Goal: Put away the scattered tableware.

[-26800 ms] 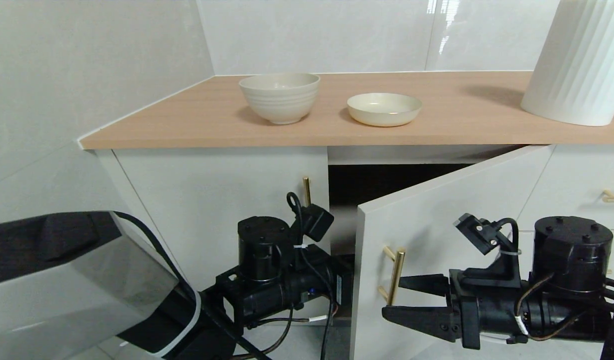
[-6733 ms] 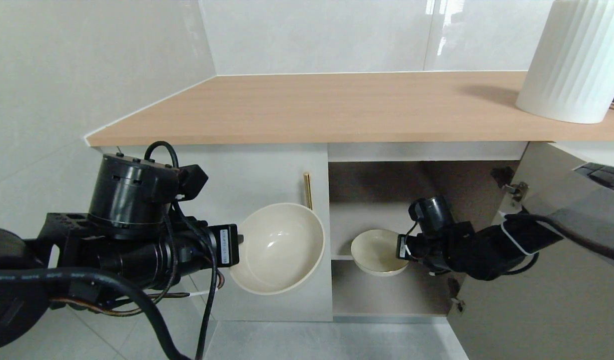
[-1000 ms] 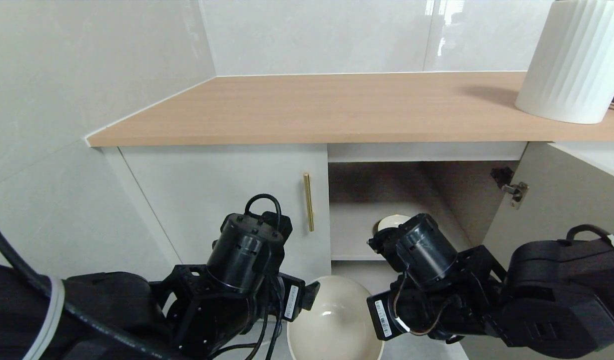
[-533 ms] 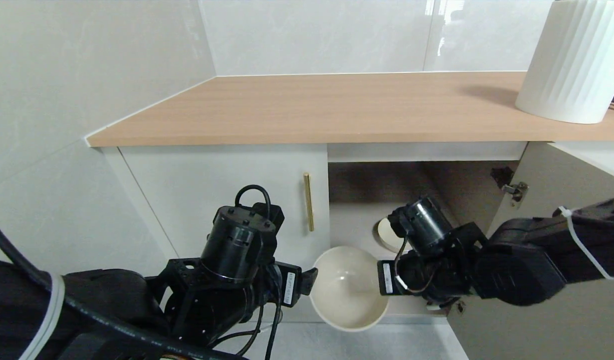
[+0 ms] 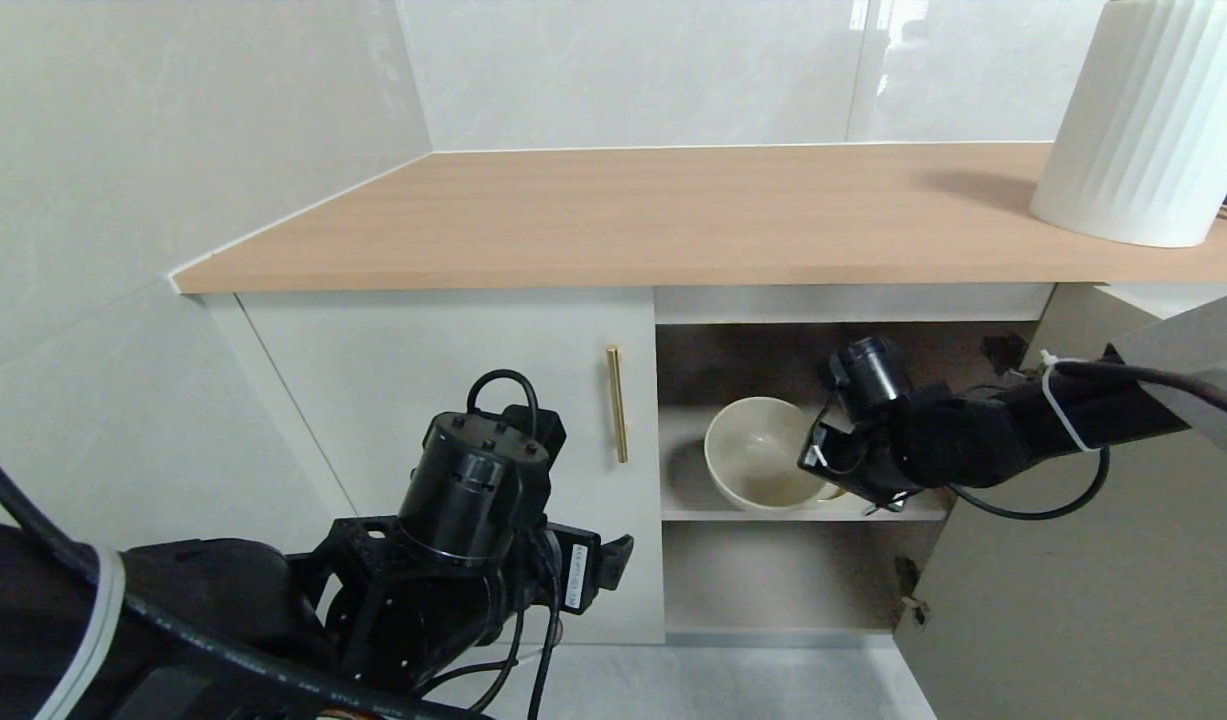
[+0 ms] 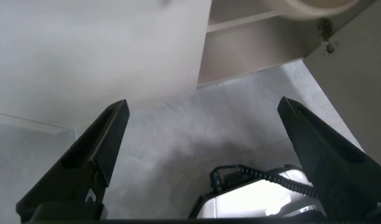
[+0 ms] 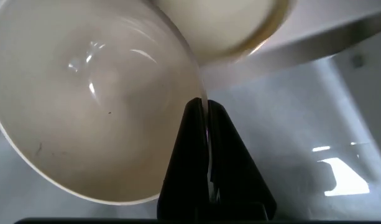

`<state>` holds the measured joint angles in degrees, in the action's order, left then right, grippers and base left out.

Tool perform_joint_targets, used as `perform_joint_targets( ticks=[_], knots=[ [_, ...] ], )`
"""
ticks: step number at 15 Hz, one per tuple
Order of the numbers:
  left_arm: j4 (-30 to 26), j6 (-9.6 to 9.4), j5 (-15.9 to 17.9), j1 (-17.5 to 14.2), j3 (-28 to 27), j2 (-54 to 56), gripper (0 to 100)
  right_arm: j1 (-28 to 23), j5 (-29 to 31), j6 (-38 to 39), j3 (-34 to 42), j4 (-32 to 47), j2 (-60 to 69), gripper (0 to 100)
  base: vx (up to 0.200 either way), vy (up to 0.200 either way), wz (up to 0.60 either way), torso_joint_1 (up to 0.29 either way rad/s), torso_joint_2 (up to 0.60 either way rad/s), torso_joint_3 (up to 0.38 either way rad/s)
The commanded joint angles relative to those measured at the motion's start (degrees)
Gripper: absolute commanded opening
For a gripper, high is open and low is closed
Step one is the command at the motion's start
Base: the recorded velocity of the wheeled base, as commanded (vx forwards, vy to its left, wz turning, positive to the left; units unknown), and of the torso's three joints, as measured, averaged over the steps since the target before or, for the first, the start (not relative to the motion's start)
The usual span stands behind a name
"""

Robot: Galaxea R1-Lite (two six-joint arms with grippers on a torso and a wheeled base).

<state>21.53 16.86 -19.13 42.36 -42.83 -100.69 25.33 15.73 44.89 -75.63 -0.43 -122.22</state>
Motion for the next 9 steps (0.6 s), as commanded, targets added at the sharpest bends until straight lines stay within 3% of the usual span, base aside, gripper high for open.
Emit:
perform_joint_targets(
  ticks=[1,9],
  knots=[
    [0.0,0.02,-0.03,0.0,0.02,0.06,100,-3.1,0.27,0.64,-2.42,-0.19,-3.28,0,0.0,0.0,0.0,0.0,0.0,0.0],
    [0.0,0.02,-0.03,0.0,0.02,0.15,100,-7.23,2.56,1.08,-4.09,-5.29,-7.33,0,0.0,0.0,0.0,0.0,0.0,0.0]
  ],
)
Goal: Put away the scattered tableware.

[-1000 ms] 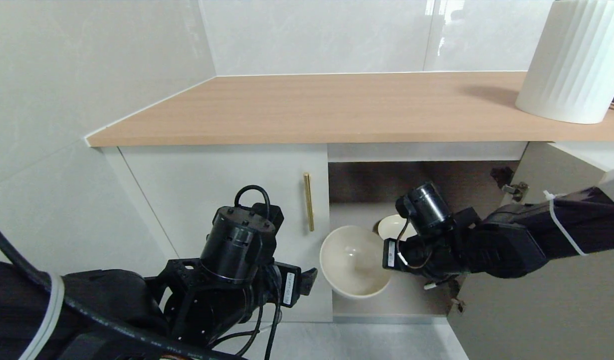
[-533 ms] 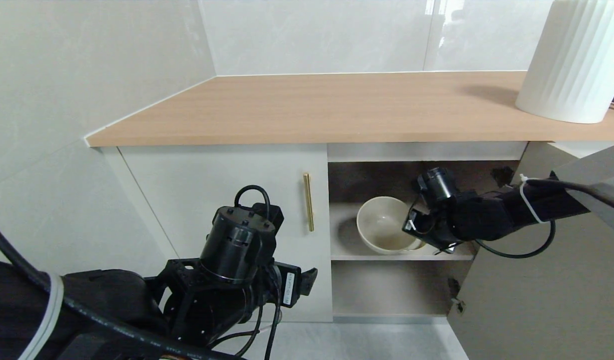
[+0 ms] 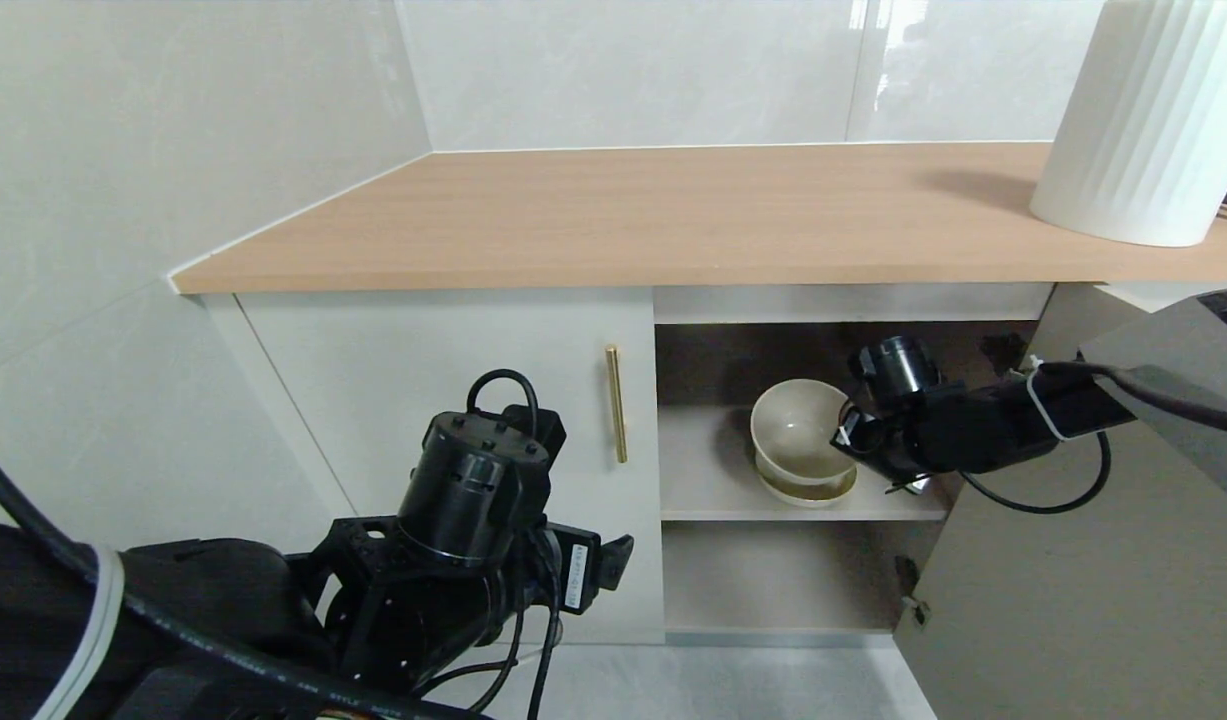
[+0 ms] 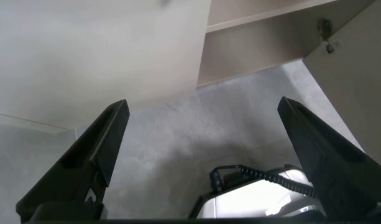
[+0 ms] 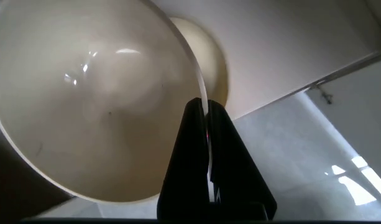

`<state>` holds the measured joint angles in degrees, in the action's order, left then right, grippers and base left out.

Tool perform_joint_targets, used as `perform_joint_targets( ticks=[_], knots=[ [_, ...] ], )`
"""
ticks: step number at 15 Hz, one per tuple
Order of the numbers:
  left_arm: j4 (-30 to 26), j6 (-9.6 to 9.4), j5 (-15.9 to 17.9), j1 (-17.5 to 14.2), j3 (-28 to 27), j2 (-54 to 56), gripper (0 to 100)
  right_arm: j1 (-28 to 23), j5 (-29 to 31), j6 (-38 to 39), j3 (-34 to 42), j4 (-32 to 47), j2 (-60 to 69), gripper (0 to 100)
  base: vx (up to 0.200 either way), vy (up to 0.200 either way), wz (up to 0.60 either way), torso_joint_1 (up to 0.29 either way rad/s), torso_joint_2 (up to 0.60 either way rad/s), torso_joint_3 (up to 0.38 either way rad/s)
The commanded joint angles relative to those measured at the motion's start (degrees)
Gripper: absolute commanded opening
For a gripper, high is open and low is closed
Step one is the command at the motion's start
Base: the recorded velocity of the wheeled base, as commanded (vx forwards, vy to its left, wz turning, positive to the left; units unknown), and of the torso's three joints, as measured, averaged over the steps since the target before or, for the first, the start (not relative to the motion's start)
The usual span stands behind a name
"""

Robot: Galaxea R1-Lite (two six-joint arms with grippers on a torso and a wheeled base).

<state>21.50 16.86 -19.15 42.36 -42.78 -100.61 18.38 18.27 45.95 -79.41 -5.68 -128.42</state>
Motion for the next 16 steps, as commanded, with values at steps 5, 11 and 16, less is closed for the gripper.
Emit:
perform_joint_targets(
  ticks=[5,11,16],
  knots=[
    [0.03,0.02,-0.01,0.0,-0.03,0.06,100,-0.89,0.1,-0.07,-0.83,-0.03,-2.28,0,0.0,0.0,0.0,0.0,0.0,0.0],
    [0.03,0.02,-0.01,0.0,-0.03,0.06,100,-0.89,0.1,-0.16,-0.83,-0.03,-2.89,0,0.0,0.0,0.0,0.0,0.0,0.0],
    [0.03,0.02,-0.01,0.0,-0.03,0.06,100,-0.81,0.1,-0.16,-0.83,-0.03,-3.16,0,0.0,0.0,0.0,0.0,0.0,0.0]
  ],
)
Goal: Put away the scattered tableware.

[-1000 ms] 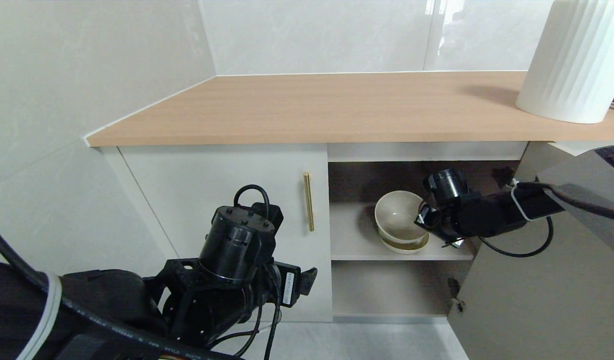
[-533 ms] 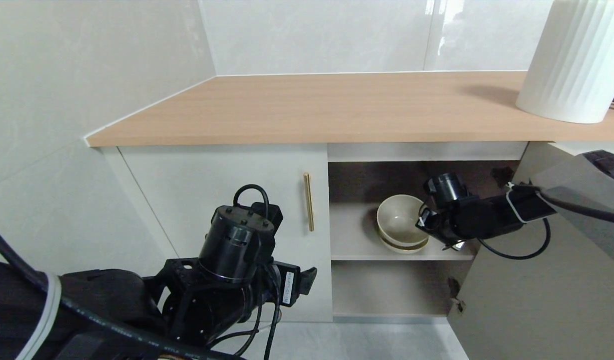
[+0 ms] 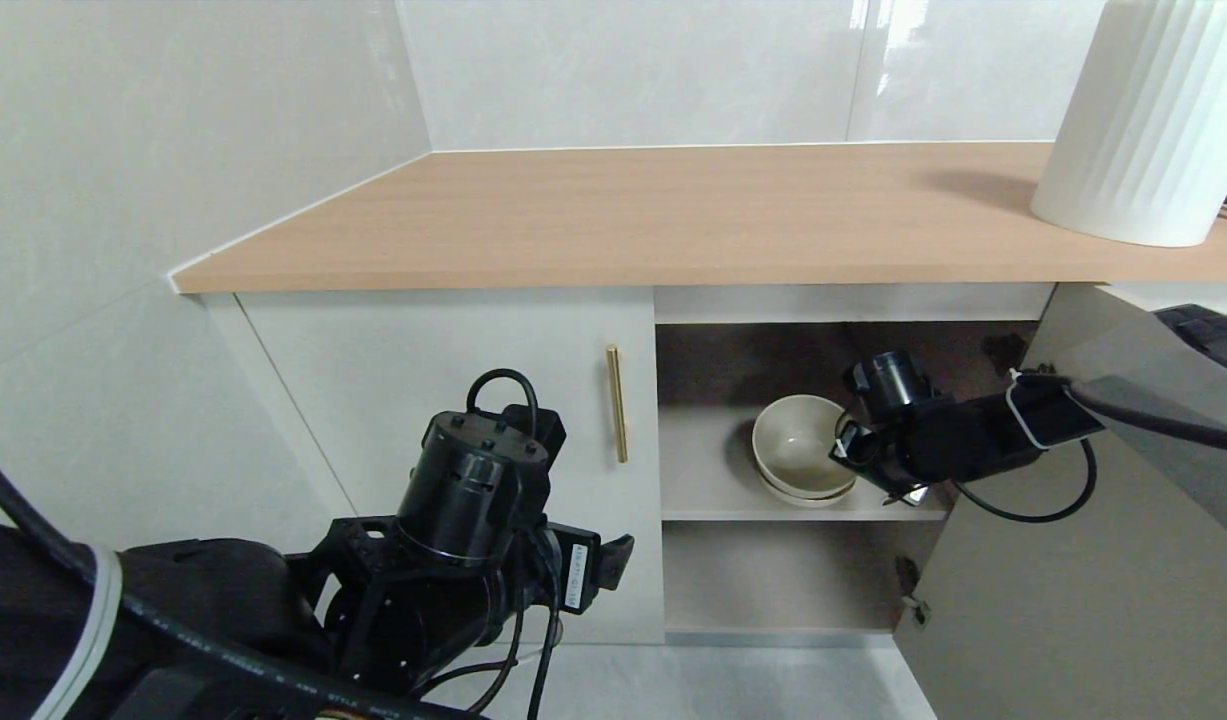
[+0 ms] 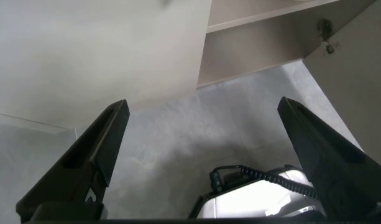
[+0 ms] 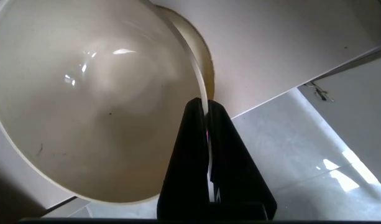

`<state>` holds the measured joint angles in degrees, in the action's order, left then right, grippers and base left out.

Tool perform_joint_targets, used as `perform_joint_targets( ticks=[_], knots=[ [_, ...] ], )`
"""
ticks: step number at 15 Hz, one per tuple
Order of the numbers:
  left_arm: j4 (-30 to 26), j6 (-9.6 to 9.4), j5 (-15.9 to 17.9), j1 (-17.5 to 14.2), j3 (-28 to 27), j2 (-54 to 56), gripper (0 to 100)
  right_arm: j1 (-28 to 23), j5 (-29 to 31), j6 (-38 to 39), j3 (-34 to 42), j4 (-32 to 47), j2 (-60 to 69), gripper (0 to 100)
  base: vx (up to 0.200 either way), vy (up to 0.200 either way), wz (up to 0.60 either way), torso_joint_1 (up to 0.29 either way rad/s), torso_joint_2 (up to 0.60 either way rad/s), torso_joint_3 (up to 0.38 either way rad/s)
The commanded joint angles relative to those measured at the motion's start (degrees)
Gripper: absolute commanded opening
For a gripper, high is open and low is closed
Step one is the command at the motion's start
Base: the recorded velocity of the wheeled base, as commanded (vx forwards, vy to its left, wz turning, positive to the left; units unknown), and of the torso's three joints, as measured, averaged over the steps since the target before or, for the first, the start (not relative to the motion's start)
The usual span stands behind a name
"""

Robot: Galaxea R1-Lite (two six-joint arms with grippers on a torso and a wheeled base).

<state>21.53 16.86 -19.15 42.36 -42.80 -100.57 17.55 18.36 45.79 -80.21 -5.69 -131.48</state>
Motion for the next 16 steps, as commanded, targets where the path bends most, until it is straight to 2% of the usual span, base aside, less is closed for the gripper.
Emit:
perform_joint_targets(
  ticks=[1,9,12,13,15,16],
  knots=[
    [0.0,0.02,-0.01,0.0,0.0,0.03,100,0.02,0.01,0.0,-0.03,-0.02,-0.1,100,0.0,0.0,0.0,0.0,0.0,0.0],
    [0.09,0.02,-0.45,-0.88,-0.18,0.55,100,0.38,-0.17,0.0,0.41,0.16,0.69,100,0.0,0.0,0.0,0.0,0.0,0.0],
    [0.0,-0.25,-1.24,-3.08,0.26,4.95,100,2.22,-0.87,-0.52,4.45,0.6,7.46,100,0.0,0.0,0.0,0.0,0.0,0.0],
    [-0.26,-1.13,-0.98,-3.87,1.93,9.43,100,5.21,-3.07,-2.72,10.69,1.39,15.28,100,0.0,0.0,0.0,0.0,0.0,0.0],
    [-0.79,-2.09,-0.89,-4.31,4.92,13.91,100,7.67,-5.09,-6.76,17.02,2.79,23.9,100,0.0,0.0,0.0,0.0,0.0,0.0],
    [-1.14,-4.64,-0.8,-4.57,10.81,19.89,100,9.25,-6.23,-11.42,22.56,4.9,33.39,100,0.0,0.0,0.0,0.0,0.0,0.0]
  ],
)
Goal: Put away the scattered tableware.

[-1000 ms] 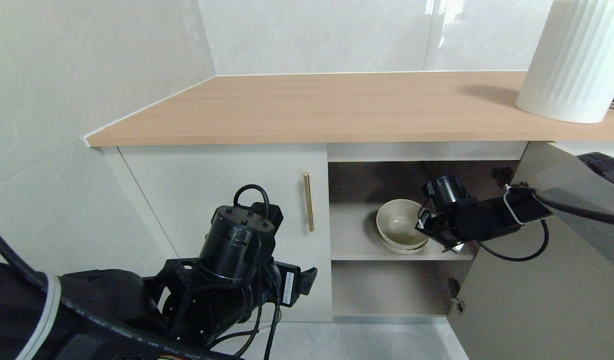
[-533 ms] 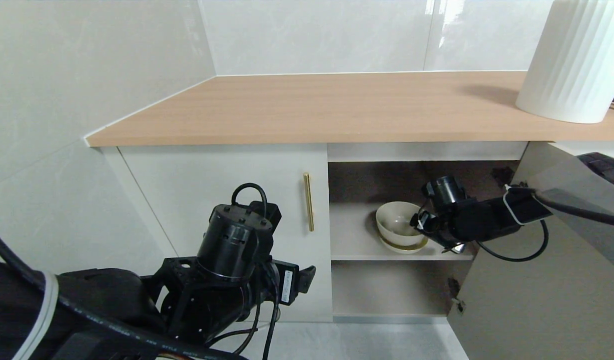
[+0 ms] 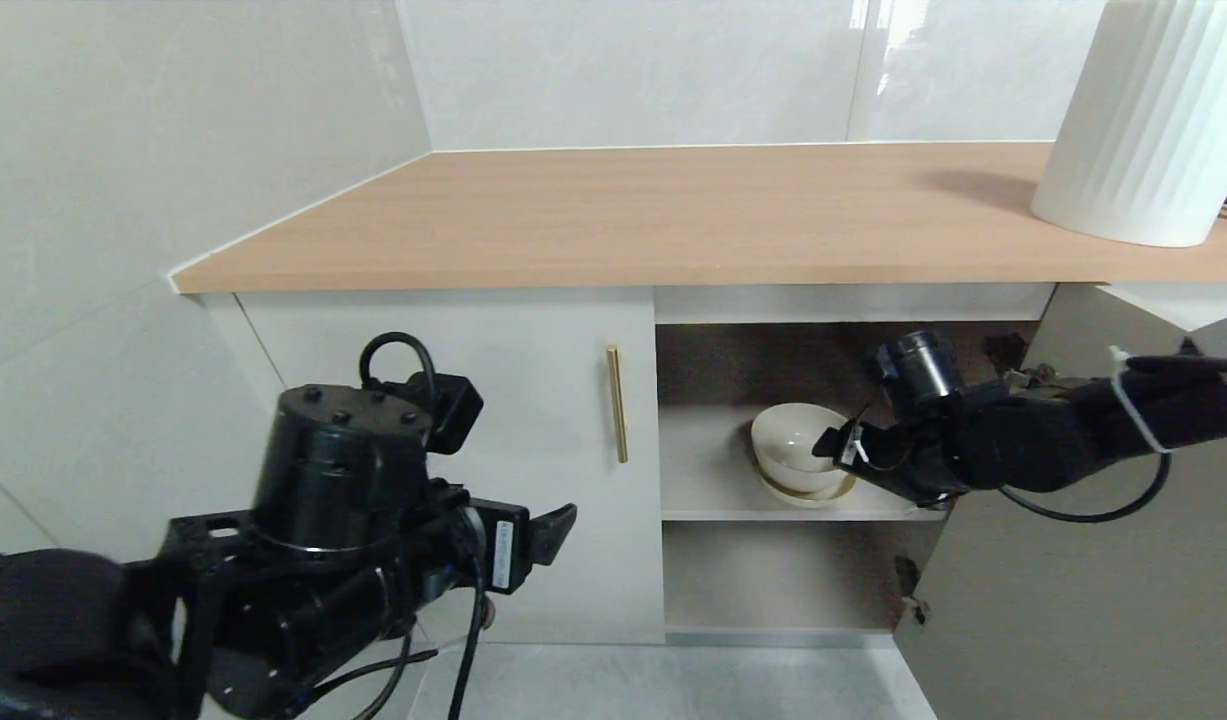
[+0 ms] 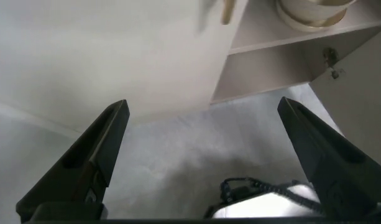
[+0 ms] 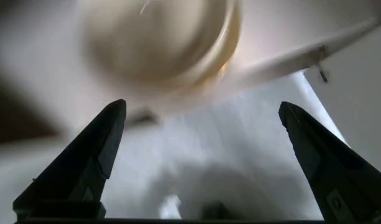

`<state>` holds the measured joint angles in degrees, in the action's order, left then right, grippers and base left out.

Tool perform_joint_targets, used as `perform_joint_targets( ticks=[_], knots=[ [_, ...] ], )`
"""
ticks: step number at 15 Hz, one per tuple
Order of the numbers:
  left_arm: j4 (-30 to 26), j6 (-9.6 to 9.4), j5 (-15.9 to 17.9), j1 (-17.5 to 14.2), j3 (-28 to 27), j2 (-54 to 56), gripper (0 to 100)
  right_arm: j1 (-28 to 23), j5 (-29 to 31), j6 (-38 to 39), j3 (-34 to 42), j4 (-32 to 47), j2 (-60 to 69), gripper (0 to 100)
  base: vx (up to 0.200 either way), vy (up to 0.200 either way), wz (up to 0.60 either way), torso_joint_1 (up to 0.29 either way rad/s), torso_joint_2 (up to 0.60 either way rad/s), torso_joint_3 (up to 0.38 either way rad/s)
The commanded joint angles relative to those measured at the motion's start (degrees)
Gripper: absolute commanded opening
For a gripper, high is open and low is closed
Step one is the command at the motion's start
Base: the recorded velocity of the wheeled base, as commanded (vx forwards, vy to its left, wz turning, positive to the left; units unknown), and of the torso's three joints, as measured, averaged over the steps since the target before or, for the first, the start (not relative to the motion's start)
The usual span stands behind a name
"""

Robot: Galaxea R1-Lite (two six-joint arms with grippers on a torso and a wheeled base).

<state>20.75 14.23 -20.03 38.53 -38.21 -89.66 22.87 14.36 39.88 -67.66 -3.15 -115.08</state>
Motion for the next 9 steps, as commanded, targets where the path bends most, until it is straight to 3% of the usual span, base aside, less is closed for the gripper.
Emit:
perform_joint_targets(
  ticks=[1,2,3,4,5,9],
  knots=[
    [-0.36,-5.0,0.17,-1.8,9.38,12.32,100,4.55,-3.02,-7.8,12.46,4.2,22.09,100,0.0,0.0,0.0,0.0,0.0,0.0],
    [-0.45,-7.81,0.25,-3.55,11.57,15.22,100,4.73,-4.34,-9.47,14.75,6.31,26.75,100,0.0,0.0,0.0,0.0,0.0,0.0],
    [-0.45,-8.34,0.34,-4.52,12.37,16.19,100,4.73,-4.78,-9.99,15.45,7.36,28.68,100,0.0,0.0,0.0,0.0,0.0,0.0],
    [-0.62,-8.43,0.43,-7.16,13.77,18.38,100,5.08,-5.4,-10.96,17.38,11.85,33.87,100,0.0,0.0,0.0,0.0,0.0,0.0],
    [-0.53,-8.43,0.34,-7.77,14.47,19.35,100,6.4,-5.75,-10.61,18.35,14.92,36.68,100,0.0,0.0,0.0,0.0,0.0,0.0],
    [-1.68,-8.95,0.34,-7.77,14.74,21.02,100,9.39,-6.98,-10.43,21.69,15.54,36.77,100,0.0,0.0,0.0,0.0,0.0,0.0]
  ],
)
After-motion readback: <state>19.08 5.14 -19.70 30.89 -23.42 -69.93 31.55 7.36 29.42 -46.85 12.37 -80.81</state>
